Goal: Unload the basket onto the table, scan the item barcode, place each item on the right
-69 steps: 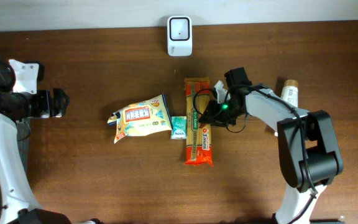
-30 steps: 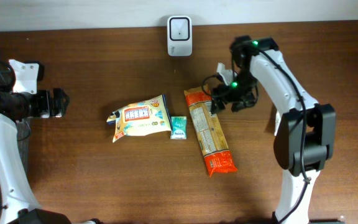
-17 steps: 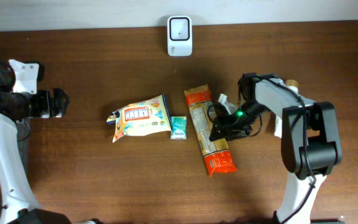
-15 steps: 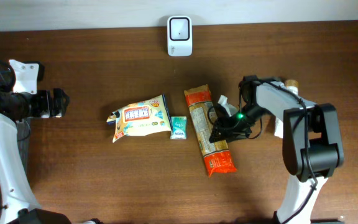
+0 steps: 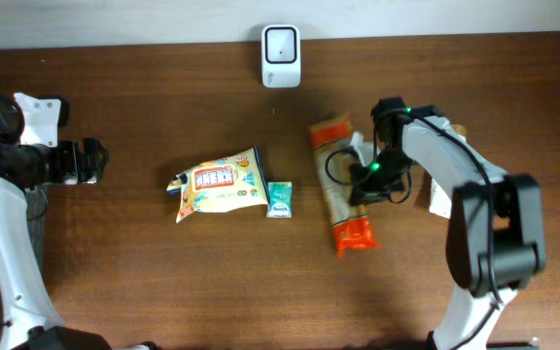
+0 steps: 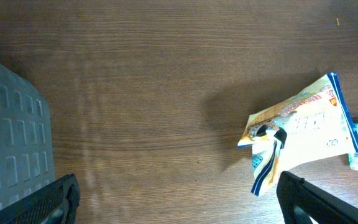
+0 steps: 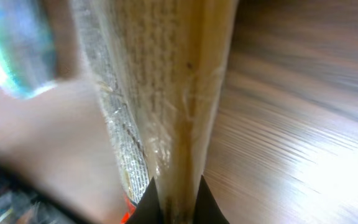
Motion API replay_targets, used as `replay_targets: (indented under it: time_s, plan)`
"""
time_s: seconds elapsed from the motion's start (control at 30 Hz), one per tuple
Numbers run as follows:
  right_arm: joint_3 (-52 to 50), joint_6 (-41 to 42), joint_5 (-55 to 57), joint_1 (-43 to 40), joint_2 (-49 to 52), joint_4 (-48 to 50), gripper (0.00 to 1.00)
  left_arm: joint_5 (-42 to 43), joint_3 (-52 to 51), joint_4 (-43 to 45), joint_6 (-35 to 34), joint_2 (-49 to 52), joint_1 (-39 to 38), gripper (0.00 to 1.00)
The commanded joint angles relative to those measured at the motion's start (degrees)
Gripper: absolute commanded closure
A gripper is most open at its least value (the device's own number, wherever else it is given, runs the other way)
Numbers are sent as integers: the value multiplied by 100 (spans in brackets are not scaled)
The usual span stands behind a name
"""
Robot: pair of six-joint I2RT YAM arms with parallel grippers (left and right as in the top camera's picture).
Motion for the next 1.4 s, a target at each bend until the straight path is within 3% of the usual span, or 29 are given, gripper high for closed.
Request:
replay_targets:
  time_s: [0.0,0.17,0.2,0.23,0.27,0.3,0.4,0.6,0.67,0.73,0.9,1.13,1.2,1.3,1.37]
  plan:
    - [229,1432,2949,564,-822,-118,96,20,-9,7,74,0,11,1]
    - [-15,1882,4463,1954,-428,-17,96,20,-9,7,72,0,11,1]
    - [-66,1882,4448,2116,-256,103,91,17,-9,4,72,0,11,1]
    - [-72,1880,4430,2173,-151,133,85,20,-9,7,72,0,11,1]
    - [-72,1878,4360,2223,-44,138,65,20,-9,7,72,0,11,1]
    - [-72,1878,4249,2234,-7,140,55,17,-9,7,72,0,11,1]
    - [-59,1755,3842,2216,-22,225,37,20,-9,7,72,0,11,1]
    - [455,1058,2321,1440,-170,133,35,17,-9,7,72,0,11,1]
    - [546,693,1580,837,-219,151,23,20,-9,4,72,0,11,1]
    - [461,168,835,186,-170,225,1,20,-9,7,72,0,11,1]
    - [-144,-1115,-1220,-1270,461,358,0,20,-9,7,72,0,11,1]
    - [-1259,-1427,-1054,-1438,494,706,1,17,-9,7,72,0,11,1]
    - [-1655,-1279,-1141,-1438,494,997,7,20,-9,4,72,0,11,1]
    - [-2168,-621,-1141,-1438,501,1698,33,20,-9,4,72,0,11,1]
    - [-2297,-584,-1204,-1438,507,1862,40,20,-9,4,72,0,11,1]
